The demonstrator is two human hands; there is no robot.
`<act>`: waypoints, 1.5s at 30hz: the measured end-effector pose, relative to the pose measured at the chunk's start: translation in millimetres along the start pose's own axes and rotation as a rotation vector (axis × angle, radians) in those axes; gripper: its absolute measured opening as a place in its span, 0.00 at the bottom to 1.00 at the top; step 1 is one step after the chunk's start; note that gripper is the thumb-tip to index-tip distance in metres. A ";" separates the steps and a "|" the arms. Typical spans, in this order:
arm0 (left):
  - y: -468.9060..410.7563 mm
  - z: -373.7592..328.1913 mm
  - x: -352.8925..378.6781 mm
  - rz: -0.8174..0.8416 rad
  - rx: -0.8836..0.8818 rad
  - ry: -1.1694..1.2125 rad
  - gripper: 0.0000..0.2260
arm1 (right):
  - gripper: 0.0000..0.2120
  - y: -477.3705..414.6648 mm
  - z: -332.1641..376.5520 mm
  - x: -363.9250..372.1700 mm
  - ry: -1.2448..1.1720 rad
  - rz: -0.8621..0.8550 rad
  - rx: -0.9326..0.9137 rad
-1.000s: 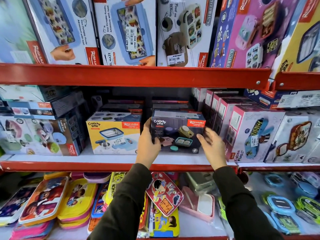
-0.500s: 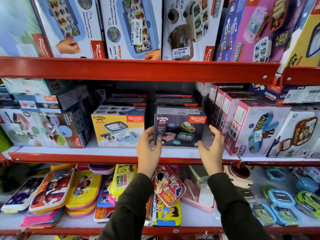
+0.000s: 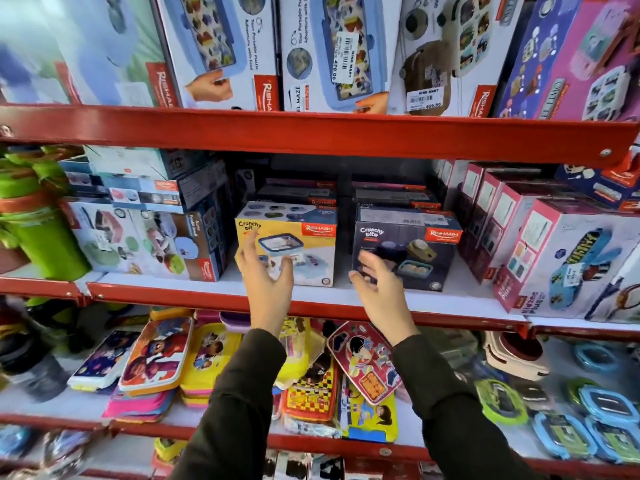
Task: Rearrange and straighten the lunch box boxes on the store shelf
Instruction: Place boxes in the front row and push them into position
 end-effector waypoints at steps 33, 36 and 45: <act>-79.3 49.7 -100.9 0.426 0.100 0.324 0.19 | 0.14 4.0 57.7 30.6 -0.259 -0.316 -0.126; -81.5 45.5 -95.8 0.425 0.132 0.334 0.23 | 0.13 -0.4 61.6 31.4 -0.241 -0.265 -0.118; -90.5 77.0 -67.2 0.384 -0.056 0.338 0.29 | 0.26 -28.4 25.8 65.5 -0.097 -0.163 0.025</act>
Point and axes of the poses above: each hand's wrist, its own y-axis away from the middle knuckle, its own x-axis out of the palm, z = x × y, the point moved 3 cm from there along -y, towards the middle knuckle, and after that the axes turned 7 degrees about x, right-handed, at the moved point
